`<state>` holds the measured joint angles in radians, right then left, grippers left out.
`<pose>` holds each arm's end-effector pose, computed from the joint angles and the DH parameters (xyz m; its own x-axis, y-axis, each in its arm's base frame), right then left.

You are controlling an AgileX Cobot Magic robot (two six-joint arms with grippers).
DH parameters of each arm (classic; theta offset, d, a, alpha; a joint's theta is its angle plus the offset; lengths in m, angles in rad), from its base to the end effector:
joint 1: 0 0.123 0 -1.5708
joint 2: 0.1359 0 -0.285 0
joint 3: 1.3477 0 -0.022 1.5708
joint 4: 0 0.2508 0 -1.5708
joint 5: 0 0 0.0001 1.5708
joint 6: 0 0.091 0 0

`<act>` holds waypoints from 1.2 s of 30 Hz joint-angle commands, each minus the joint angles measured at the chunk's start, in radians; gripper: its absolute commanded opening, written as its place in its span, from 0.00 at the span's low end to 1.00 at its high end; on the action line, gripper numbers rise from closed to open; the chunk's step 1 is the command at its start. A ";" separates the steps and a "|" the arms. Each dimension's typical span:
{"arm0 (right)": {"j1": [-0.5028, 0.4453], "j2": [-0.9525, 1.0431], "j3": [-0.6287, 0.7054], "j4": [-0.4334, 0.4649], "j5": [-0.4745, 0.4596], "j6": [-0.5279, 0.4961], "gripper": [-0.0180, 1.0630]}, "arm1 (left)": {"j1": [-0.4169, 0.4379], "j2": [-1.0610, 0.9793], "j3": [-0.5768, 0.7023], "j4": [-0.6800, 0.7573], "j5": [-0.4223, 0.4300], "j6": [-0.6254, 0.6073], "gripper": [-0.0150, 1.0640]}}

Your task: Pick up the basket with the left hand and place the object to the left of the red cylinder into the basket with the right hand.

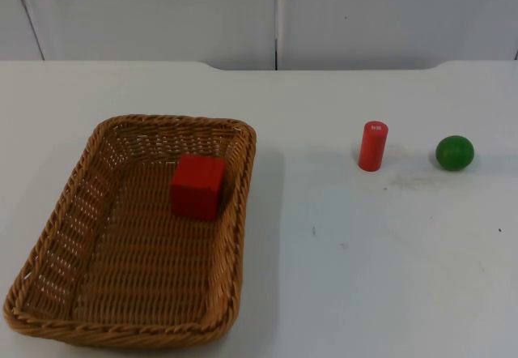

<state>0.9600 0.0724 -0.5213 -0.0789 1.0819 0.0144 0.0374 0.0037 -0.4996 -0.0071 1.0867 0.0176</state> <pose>0.0070 -0.0011 0.2818 -0.2792 -0.4383 -0.8543 -0.7896 0.6111 -0.0555 -0.0053 -0.0008 0.2751 -0.4826 -0.0038 -0.8758 -0.0250 0.9996 0.0095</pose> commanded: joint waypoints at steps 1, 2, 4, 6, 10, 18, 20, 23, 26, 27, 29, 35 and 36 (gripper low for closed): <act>0.001 -0.007 0.007 0.002 -0.004 -0.027 0.99 | 0.004 -0.004 0.006 -0.009 -0.012 -0.001 0.99; 0.001 -0.007 0.007 0.002 -0.004 -0.023 0.99 | 0.004 -0.004 0.006 -0.009 -0.012 -0.001 0.99; 0.001 -0.007 0.007 0.002 -0.004 -0.020 0.99 | 0.004 -0.004 0.006 -0.009 -0.012 -0.001 0.99; 0.001 -0.007 0.007 0.002 -0.004 -0.020 0.99 | 0.004 -0.004 0.006 -0.009 -0.012 -0.001 0.99; 0.001 -0.007 0.007 0.004 -0.004 -0.014 0.99 | 0.004 -0.004 0.006 -0.009 -0.012 -0.001 0.99; -0.011 -0.007 0.007 0.003 -0.005 -0.014 0.99 | 0.004 -0.004 0.006 -0.009 -0.012 -0.001 0.99; -0.030 -0.007 0.007 0.006 -0.005 -0.014 0.99 | 0.004 -0.004 0.006 -0.009 -0.012 -0.001 0.99; -0.074 -0.007 0.007 0.006 -0.005 -0.014 0.99 | 0.004 -0.004 0.006 -0.009 -0.012 -0.001 0.99; -0.106 -0.007 0.007 0.006 -0.005 -0.014 0.99 | 0.004 -0.004 0.006 -0.009 -0.012 -0.001 0.99; -0.127 -0.007 0.007 0.006 -0.005 -0.014 0.99 | 0.004 -0.004 0.006 -0.009 -0.012 -0.001 0.99; -0.175 -0.007 0.007 0.006 -0.005 -0.014 0.99 | 0.004 -0.004 0.006 -0.009 -0.012 -0.001 0.99; -0.368 -0.012 0.007 0.006 -0.005 -0.014 0.99 | 0.004 -0.004 0.006 -0.009 -0.012 -0.001 0.99; -0.403 -0.027 0.007 0.006 -0.005 -0.014 0.99 | 0.004 -0.004 0.006 -0.009 -0.012 -0.001 0.99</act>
<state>0.6171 0.0665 -0.5148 -0.0768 1.0819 0.0000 0.0374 0.0037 -0.4996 -0.0071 1.0867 0.0176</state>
